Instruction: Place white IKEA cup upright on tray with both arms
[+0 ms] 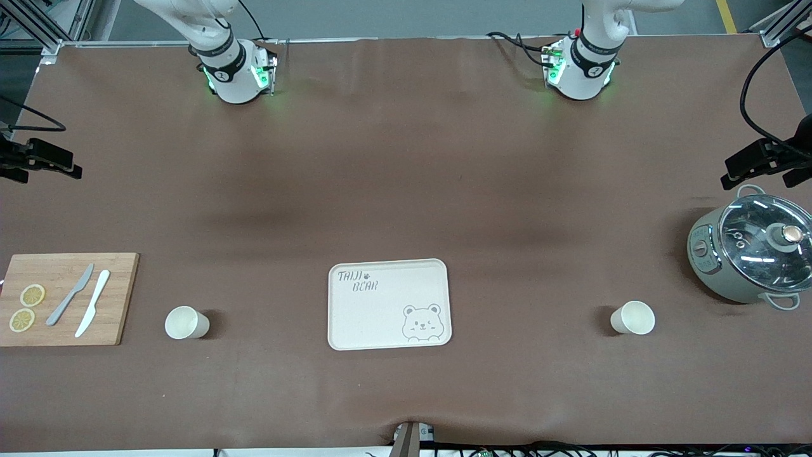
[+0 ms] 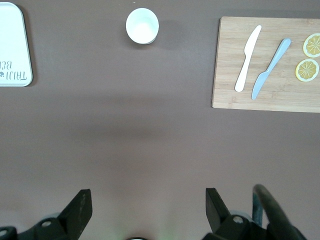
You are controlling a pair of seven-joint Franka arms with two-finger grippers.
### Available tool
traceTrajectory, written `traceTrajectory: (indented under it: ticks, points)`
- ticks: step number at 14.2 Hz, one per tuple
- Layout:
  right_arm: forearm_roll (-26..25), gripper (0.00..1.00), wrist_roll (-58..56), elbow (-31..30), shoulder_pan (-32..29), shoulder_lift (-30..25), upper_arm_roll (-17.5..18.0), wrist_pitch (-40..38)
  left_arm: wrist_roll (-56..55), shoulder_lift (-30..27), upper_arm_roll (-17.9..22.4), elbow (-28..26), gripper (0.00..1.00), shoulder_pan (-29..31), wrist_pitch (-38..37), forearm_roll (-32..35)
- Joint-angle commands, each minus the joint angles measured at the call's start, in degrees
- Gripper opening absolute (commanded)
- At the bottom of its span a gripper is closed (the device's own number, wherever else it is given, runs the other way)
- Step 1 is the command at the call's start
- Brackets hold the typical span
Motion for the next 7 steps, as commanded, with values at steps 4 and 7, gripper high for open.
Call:
traceTrajectory:
  ticks: [4,7]
  points:
    - [-0.51,1.00,0.79,-0.91,-0.26,-0.72,0.50,0.73,0.21,0.92,-0.18,1.18,1.00,-0.24,-0.42,1.32]
    - [-0.51,1.00,0.79,-0.91,-0.26,-0.02,0.50,1.26,0.30,1.44,-0.26,1.00,1.00,-0.32,-0.33,1.14]
